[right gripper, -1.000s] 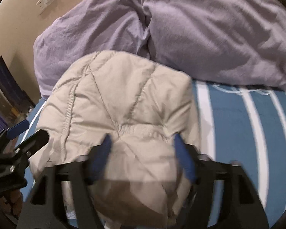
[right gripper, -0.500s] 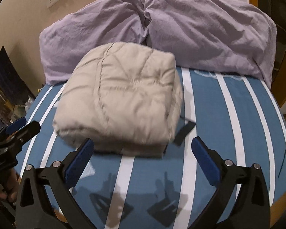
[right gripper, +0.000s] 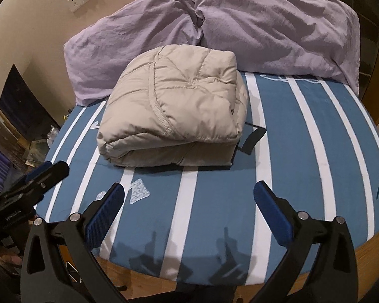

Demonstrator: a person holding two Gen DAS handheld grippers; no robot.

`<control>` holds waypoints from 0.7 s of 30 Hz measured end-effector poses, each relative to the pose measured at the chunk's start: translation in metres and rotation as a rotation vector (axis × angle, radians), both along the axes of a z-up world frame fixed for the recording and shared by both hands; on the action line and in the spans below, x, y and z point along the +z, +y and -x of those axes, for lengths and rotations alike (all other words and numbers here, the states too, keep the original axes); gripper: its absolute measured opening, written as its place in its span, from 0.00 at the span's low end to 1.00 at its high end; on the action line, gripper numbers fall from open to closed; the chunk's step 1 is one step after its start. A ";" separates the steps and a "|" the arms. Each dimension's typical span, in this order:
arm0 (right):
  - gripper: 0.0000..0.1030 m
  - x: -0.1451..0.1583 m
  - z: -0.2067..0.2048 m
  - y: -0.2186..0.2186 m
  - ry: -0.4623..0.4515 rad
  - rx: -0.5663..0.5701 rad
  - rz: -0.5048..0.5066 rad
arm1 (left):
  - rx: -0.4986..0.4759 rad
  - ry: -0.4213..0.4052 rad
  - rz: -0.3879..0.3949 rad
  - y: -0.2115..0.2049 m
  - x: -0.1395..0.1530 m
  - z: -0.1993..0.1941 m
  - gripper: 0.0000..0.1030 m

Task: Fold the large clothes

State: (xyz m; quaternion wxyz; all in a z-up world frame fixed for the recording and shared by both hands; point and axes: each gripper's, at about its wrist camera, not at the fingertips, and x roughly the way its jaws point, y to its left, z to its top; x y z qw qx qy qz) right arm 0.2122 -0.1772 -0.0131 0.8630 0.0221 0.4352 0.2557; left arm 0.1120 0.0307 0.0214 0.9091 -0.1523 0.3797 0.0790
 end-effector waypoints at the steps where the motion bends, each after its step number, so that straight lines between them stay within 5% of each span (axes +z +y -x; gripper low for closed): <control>1: 0.99 -0.001 0.001 0.000 0.003 0.000 -0.005 | -0.001 0.002 0.003 0.000 -0.001 0.001 0.98; 21: 0.99 -0.006 0.008 0.007 0.014 -0.002 -0.022 | 0.004 0.015 0.040 0.002 -0.011 0.007 0.98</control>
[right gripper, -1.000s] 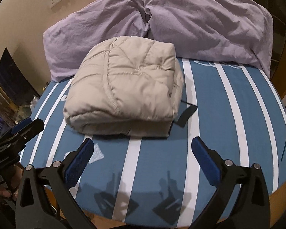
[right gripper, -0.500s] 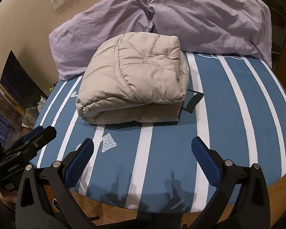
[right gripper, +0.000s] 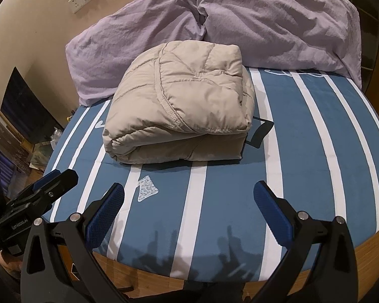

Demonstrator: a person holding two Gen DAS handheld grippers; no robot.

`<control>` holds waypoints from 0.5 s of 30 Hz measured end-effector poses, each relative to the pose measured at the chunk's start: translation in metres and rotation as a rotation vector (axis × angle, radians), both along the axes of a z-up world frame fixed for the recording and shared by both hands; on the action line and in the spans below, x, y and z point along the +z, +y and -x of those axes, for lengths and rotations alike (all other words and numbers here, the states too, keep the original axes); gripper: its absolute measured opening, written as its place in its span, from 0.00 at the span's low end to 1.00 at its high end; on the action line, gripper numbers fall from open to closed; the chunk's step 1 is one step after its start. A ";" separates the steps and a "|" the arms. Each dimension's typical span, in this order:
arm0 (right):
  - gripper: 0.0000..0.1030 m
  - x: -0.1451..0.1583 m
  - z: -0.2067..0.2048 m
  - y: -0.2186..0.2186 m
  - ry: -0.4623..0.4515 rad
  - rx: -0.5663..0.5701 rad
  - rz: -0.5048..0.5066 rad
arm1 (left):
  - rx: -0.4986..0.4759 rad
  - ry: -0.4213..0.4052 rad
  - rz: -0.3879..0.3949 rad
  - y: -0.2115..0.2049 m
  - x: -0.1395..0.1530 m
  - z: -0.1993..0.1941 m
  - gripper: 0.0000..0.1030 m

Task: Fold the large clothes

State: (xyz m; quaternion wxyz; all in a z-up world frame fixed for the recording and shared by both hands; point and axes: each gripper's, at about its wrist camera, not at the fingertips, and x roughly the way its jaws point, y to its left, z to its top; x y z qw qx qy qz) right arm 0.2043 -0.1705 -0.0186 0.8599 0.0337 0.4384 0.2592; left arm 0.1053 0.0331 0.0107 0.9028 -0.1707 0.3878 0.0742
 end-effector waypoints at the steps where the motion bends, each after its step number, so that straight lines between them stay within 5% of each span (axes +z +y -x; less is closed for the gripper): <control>1: 0.99 0.000 0.000 0.000 0.000 -0.001 0.001 | -0.002 -0.001 0.000 -0.001 0.000 0.000 0.98; 15: 0.99 -0.001 0.000 -0.003 0.007 -0.012 -0.002 | -0.007 -0.002 -0.001 -0.002 0.000 -0.002 0.98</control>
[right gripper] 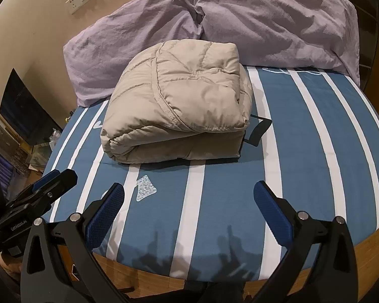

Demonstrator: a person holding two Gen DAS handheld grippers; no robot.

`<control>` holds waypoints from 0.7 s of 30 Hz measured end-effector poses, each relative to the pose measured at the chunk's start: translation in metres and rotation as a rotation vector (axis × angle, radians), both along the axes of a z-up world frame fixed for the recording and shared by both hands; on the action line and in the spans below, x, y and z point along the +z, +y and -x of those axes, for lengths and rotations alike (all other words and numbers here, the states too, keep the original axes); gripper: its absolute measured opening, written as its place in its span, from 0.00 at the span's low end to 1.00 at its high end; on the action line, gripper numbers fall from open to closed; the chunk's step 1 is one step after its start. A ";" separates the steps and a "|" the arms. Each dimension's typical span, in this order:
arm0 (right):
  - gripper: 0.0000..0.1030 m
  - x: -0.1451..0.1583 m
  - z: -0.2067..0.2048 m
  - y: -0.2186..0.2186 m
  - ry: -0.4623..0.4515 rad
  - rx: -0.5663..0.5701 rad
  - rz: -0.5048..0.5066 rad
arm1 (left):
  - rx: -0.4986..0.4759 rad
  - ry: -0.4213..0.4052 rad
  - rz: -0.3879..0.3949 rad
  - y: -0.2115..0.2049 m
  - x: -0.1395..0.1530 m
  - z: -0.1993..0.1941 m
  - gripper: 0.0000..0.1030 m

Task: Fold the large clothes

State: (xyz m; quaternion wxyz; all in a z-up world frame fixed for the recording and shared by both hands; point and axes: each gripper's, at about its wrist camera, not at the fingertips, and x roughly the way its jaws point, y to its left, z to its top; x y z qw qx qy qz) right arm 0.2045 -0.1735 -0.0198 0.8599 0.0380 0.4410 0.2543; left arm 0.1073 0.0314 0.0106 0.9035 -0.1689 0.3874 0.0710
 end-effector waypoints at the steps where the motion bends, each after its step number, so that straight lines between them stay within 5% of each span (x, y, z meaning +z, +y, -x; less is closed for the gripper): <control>1: 0.99 0.000 0.000 0.000 0.000 0.000 0.000 | 0.001 0.000 0.000 0.000 0.000 0.000 0.98; 21: 0.99 0.000 -0.001 0.000 0.000 0.002 0.000 | 0.007 0.001 0.001 -0.003 0.000 -0.001 0.98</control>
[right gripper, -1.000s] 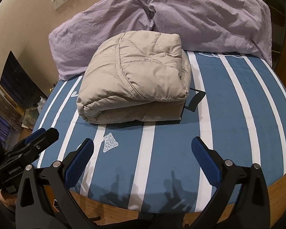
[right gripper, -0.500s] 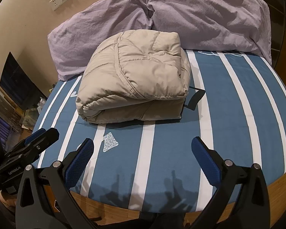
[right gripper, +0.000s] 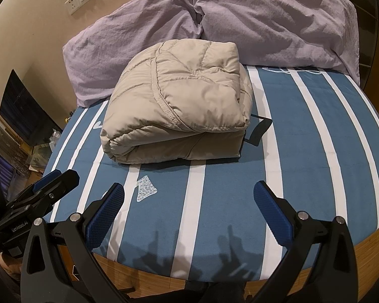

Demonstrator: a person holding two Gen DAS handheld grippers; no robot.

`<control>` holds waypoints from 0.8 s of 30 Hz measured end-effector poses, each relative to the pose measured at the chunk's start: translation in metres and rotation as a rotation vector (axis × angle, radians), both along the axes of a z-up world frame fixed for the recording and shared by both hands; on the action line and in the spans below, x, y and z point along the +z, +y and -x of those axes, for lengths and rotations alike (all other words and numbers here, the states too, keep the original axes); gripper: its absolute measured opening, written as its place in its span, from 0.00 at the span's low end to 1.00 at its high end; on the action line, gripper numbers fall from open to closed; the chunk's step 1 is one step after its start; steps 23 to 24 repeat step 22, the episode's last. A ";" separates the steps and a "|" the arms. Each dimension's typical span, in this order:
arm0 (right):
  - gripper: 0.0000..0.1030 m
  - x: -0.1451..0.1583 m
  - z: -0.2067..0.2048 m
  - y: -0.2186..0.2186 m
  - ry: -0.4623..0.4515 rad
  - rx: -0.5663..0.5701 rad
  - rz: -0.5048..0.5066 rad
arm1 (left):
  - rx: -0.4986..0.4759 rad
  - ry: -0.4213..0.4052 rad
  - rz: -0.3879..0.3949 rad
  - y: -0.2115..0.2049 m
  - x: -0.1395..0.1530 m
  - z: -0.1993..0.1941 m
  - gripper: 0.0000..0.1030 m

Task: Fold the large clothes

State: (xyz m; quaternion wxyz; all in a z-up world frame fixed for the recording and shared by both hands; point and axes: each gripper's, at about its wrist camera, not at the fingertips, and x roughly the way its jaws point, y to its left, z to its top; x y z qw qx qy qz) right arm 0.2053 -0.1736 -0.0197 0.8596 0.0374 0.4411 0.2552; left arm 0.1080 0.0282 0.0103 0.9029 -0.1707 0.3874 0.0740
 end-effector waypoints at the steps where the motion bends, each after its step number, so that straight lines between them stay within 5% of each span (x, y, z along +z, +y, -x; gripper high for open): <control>1: 0.99 0.000 0.000 -0.001 0.000 0.000 0.000 | 0.000 0.001 0.001 -0.001 0.000 0.000 0.98; 24: 0.99 -0.002 0.000 0.001 0.003 -0.005 0.000 | 0.001 0.004 0.002 -0.003 -0.002 0.000 0.97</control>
